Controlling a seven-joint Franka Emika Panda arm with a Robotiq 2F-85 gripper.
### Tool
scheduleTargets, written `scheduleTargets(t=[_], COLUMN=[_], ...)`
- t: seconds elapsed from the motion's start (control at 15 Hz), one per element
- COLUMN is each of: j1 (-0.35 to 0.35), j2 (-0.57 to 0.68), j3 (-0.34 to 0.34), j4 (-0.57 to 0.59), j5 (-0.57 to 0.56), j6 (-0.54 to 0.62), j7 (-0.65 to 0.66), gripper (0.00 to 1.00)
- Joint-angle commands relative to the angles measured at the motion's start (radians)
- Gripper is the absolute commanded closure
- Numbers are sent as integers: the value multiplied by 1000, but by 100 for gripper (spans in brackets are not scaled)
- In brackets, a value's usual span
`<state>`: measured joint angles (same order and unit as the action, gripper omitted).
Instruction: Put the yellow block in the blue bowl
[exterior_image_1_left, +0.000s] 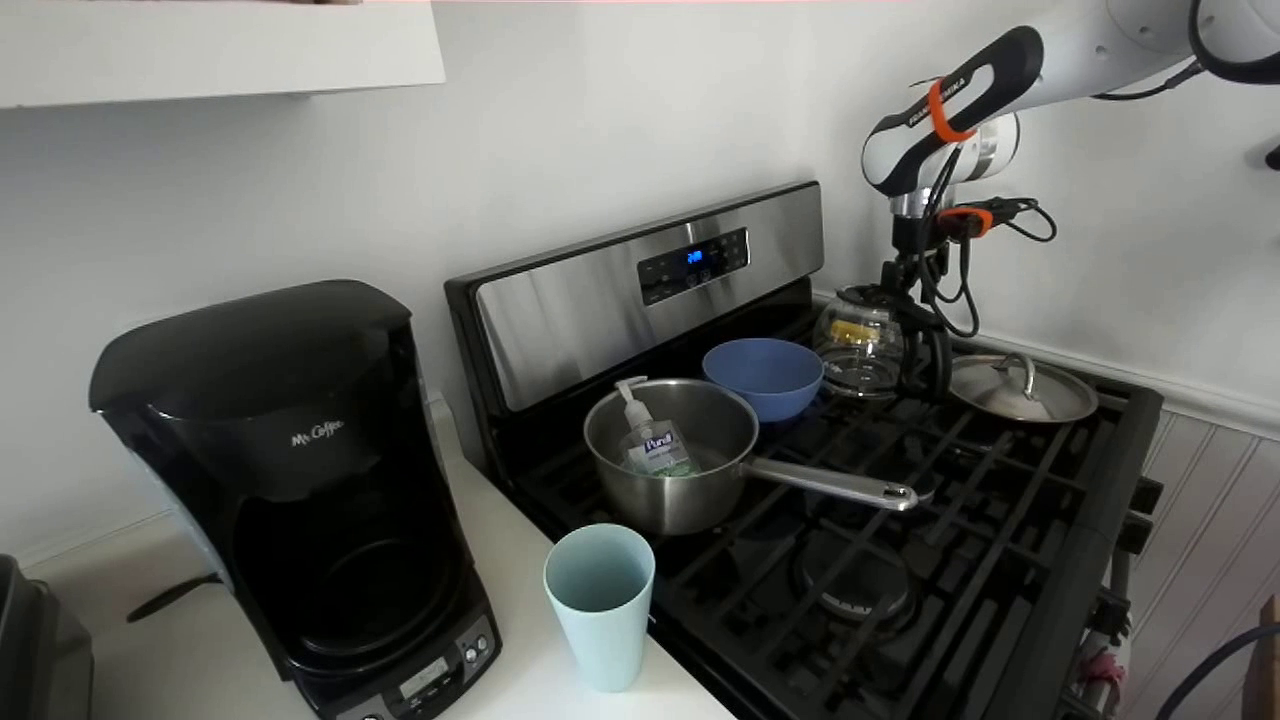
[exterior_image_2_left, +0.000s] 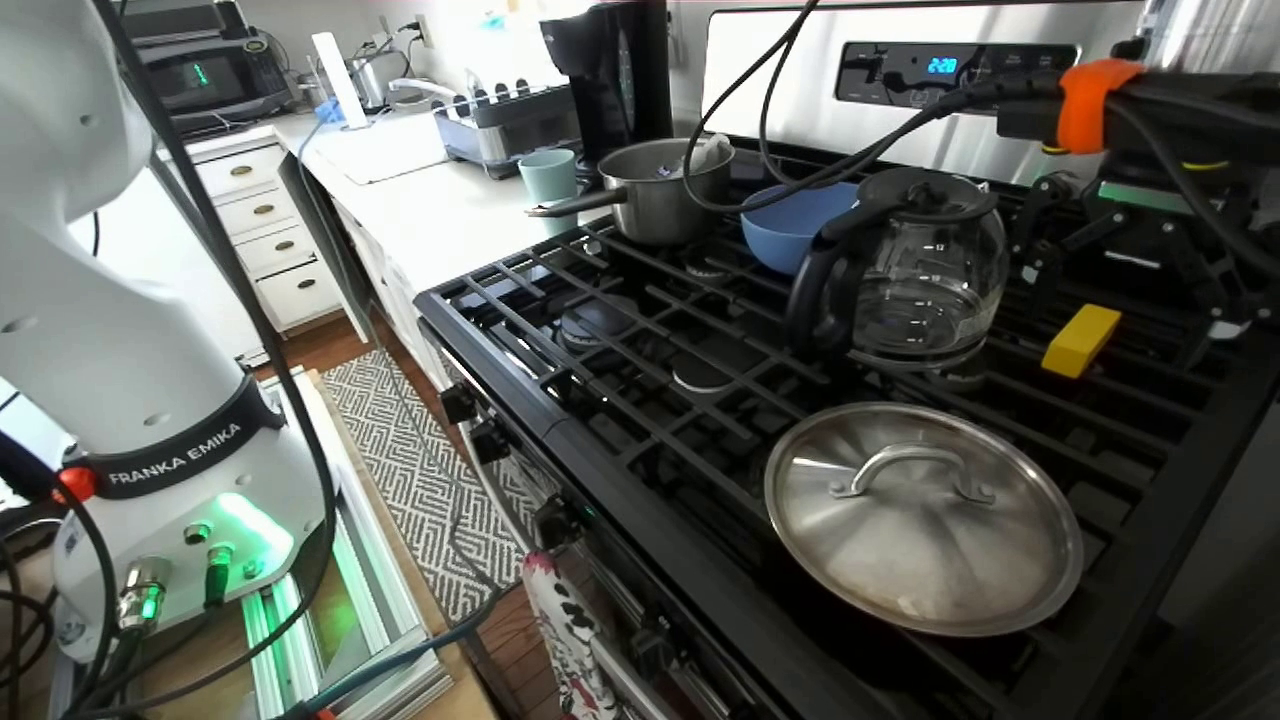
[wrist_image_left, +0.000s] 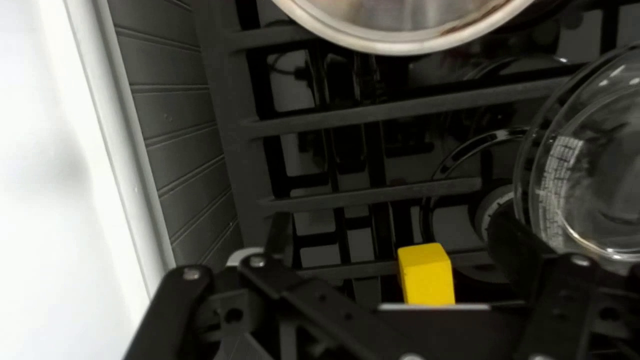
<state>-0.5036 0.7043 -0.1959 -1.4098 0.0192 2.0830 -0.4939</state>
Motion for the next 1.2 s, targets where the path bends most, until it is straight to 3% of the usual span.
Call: scheduleTargets(t=[0.0,0.27,0.87,0.93,1.0,1.13], j1=[-61,-105,-119,-117,-116,-115], j2=[80,166,298,308,318,326], j3=[58,101,153,155,158,162], j4=[126,251,411,423,437,445], j5=[49,81,86,84,84,79], j6=[-45,-138,-127,-122,-119,-111], j7=[-67,-133,-126,-122,-119,-118], gripper=[0,0,5,10,31,35])
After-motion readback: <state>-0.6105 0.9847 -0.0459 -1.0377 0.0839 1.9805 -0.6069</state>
